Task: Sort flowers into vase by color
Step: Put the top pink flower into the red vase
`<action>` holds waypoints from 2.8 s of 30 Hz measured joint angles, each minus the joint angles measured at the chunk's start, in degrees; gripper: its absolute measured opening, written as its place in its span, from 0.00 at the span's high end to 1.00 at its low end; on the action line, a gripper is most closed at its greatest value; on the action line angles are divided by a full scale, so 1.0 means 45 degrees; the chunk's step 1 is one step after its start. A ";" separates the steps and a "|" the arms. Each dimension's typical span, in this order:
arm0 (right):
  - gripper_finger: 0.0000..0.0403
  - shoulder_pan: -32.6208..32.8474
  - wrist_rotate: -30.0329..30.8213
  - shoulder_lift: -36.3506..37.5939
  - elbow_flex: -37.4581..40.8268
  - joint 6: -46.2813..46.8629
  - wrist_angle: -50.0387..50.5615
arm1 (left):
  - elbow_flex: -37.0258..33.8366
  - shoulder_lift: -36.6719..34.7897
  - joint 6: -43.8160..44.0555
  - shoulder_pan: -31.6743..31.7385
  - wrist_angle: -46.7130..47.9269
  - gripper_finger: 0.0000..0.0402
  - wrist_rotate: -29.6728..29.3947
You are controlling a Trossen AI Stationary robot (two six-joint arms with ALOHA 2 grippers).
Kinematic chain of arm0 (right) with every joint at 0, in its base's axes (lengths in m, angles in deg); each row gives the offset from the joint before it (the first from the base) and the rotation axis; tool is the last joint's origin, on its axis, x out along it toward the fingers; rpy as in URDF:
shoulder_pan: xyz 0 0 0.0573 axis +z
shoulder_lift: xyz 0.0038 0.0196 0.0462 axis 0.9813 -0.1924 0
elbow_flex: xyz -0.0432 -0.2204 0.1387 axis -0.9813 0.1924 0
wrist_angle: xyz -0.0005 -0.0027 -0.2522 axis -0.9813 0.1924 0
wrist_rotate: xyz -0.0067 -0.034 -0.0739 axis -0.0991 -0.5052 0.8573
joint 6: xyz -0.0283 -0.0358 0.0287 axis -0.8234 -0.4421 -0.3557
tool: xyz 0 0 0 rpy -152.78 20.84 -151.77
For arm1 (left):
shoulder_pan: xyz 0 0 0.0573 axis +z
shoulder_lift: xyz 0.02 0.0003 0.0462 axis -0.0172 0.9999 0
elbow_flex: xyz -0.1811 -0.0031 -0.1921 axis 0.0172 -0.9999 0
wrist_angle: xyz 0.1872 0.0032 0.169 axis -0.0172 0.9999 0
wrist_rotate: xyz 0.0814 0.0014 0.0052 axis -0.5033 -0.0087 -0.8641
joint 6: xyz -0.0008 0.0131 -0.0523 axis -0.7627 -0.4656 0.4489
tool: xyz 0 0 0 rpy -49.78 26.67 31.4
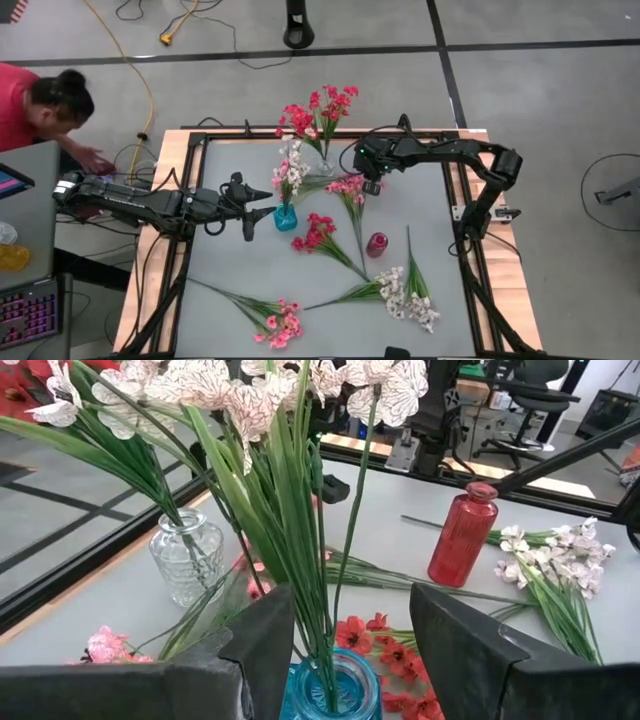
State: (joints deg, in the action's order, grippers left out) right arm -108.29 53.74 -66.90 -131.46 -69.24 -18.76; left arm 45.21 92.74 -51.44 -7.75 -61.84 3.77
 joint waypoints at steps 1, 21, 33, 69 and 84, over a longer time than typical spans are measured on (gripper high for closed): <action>0.82 0.0000 0.0000 0.0000 0.0000 -0.0016 0.0014 | 0.0000 0.0000 0.0000 0.0000 0.0000 0.53 0.0002; 0.92 0.0608 -0.0002 0.0010 0.0005 0.0005 0.0592 | 0.0000 0.0000 0.0000 -0.0001 0.0000 0.53 -0.0017; 0.91 0.1321 -0.0005 0.0010 0.0005 0.0000 0.0587 | 0.0000 0.0000 0.0000 0.0000 0.0000 0.53 -0.0022; 0.91 0.2092 0.0515 0.7105 -0.0010 0.2210 0.6134 | 0.0000 0.0000 0.0003 -0.0002 -0.0003 0.53 -0.0027; 0.91 0.3882 0.0515 0.9836 -0.0010 0.5391 0.8934 | 0.0000 0.0000 0.0000 -0.0005 -0.0005 0.53 -0.0027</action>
State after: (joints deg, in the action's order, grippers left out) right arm -90.82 56.06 -22.64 -131.50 -44.98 21.44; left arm 45.21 92.74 -51.44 -7.77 -61.86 3.65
